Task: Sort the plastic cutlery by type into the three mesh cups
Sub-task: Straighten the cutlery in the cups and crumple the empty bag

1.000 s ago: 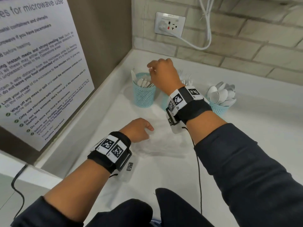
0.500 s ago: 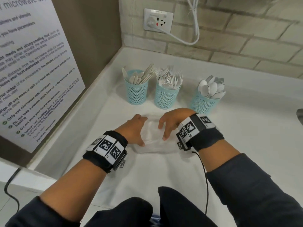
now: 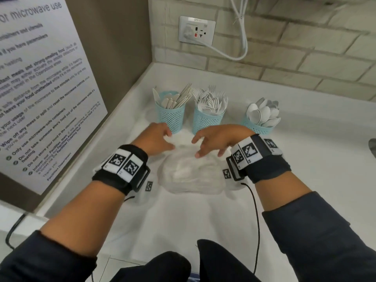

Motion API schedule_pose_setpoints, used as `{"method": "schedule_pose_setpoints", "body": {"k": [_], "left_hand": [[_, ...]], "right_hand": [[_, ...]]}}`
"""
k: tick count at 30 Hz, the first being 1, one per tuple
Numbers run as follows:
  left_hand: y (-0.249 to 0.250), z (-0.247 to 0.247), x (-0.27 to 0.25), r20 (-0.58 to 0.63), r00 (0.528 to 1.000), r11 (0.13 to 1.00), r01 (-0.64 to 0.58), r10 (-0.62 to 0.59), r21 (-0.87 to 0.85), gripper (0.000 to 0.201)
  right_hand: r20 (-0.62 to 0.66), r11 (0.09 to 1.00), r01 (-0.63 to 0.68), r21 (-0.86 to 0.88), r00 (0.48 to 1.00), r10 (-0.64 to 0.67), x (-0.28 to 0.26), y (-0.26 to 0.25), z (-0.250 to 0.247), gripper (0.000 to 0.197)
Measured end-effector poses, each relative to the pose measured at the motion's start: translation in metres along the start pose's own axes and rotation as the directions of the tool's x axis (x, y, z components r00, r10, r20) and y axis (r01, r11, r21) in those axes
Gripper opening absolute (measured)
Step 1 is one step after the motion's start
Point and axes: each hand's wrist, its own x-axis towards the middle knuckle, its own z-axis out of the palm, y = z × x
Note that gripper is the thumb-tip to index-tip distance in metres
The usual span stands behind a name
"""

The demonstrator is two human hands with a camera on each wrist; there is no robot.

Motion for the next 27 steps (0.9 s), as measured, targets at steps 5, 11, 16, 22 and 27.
{"method": "schedule_pose_setpoints", "body": {"k": [5,11,16,22,27], "left_hand": [[-0.001,-0.010,0.035,-0.180,0.951,0.949,0.208,-0.253,-0.239,0.102],[-0.010,-0.004,0.074,-0.088,0.961,0.856,0.189,-0.262,-0.482,0.134],[-0.001,0.006,0.088,-0.092,0.956,0.531,0.073,-0.278,-0.844,0.124],[-0.010,0.005,0.101,-0.157,0.956,0.518,-0.007,-0.247,-0.856,0.042],[-0.007,0.007,0.083,-0.161,0.964,0.287,-0.097,-0.210,-0.953,0.037]], "right_hand": [[-0.333,0.981,0.159,0.111,0.936,-0.114,0.002,-0.020,-0.012,0.065],[-0.414,0.953,0.255,0.165,0.895,-0.168,0.023,-0.034,-0.013,0.059],[-0.488,0.882,0.346,0.321,0.858,-0.159,0.052,-0.050,0.000,0.056],[-0.576,0.859,0.237,0.454,0.813,0.081,0.084,-0.063,0.009,0.105],[-0.610,0.912,0.127,0.390,0.778,0.152,0.093,-0.080,0.011,0.120]]}}
